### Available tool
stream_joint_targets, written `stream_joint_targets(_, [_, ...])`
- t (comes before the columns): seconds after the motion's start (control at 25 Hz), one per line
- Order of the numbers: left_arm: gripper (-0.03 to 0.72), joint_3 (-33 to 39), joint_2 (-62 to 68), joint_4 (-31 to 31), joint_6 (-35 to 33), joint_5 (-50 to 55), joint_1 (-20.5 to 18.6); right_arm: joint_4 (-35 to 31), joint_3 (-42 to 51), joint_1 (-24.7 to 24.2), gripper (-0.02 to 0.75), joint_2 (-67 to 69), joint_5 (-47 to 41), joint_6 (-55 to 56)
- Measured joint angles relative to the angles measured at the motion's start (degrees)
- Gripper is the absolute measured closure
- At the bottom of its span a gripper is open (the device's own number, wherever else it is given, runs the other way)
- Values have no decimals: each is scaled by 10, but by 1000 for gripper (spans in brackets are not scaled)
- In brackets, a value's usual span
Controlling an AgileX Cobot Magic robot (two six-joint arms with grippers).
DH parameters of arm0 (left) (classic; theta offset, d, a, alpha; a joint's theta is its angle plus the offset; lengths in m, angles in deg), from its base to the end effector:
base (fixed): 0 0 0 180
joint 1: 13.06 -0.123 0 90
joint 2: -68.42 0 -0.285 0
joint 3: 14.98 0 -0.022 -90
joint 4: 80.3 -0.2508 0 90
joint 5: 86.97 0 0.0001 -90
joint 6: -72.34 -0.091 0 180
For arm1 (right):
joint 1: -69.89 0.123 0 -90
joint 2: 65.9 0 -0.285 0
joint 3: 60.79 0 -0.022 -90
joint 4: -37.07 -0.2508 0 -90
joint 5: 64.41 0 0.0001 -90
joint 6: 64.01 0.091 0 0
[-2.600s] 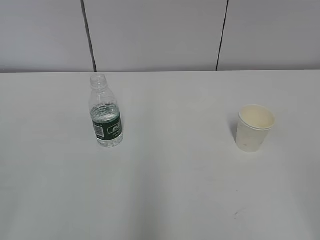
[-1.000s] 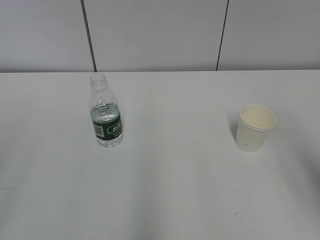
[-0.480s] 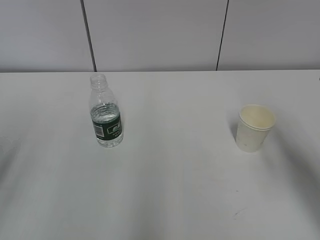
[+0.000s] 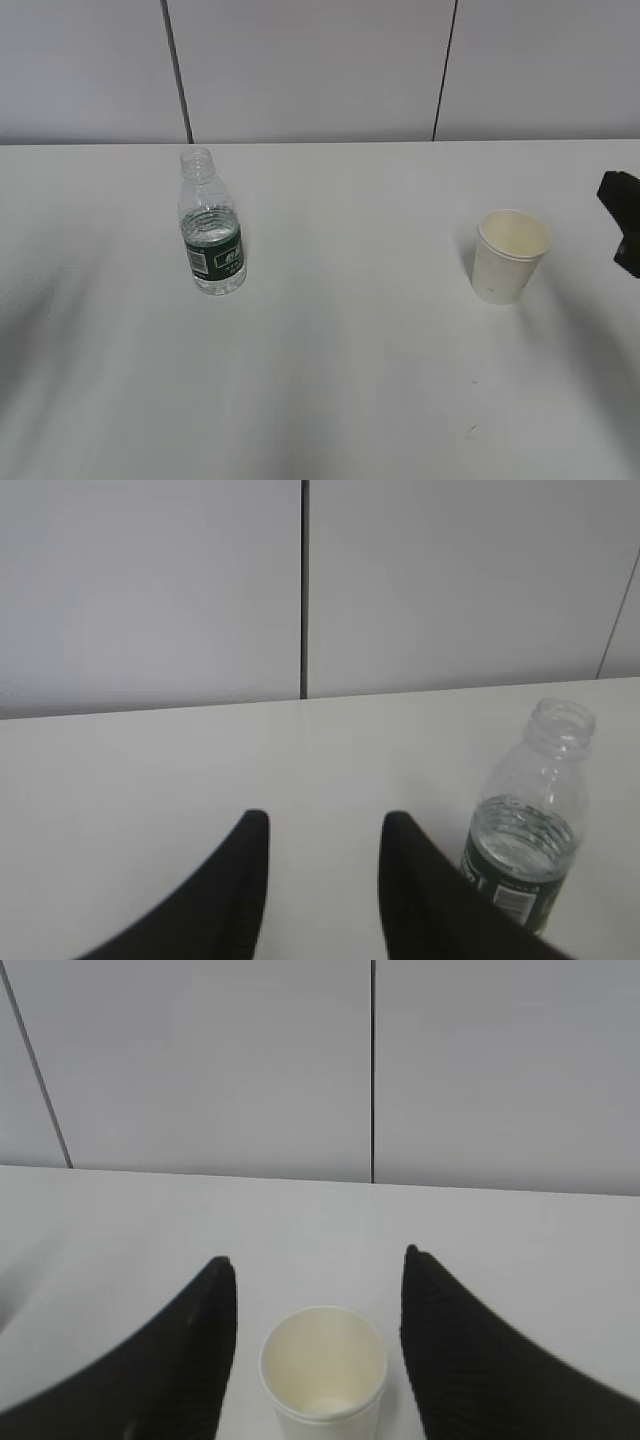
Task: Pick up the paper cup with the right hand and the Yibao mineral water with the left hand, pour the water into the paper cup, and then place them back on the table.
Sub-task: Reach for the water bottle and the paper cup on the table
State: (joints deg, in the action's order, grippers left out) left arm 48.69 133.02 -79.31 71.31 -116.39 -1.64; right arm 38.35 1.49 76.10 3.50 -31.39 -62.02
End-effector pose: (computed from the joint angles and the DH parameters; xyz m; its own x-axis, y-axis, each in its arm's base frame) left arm 0.1748 -0.0345 0.2283 -0.1503 0.0333 -0.9881 0.1902 0.9817 0.0042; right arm 0.1904 0.0218 0.2256 -0.1517 -0.0004 -0.9884 -0.1177 0.9929 0.0176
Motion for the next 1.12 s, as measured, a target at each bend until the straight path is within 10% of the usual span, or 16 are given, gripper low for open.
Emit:
stream_joint_targets(0.52, [447, 0, 108, 0, 0, -80, 0, -6, 22, 0, 312, 264, 305, 12])
stream_joint_targets(1.12, [447, 0, 111, 0, 0, -115, 0, 7, 19, 0, 312, 382, 323, 17])
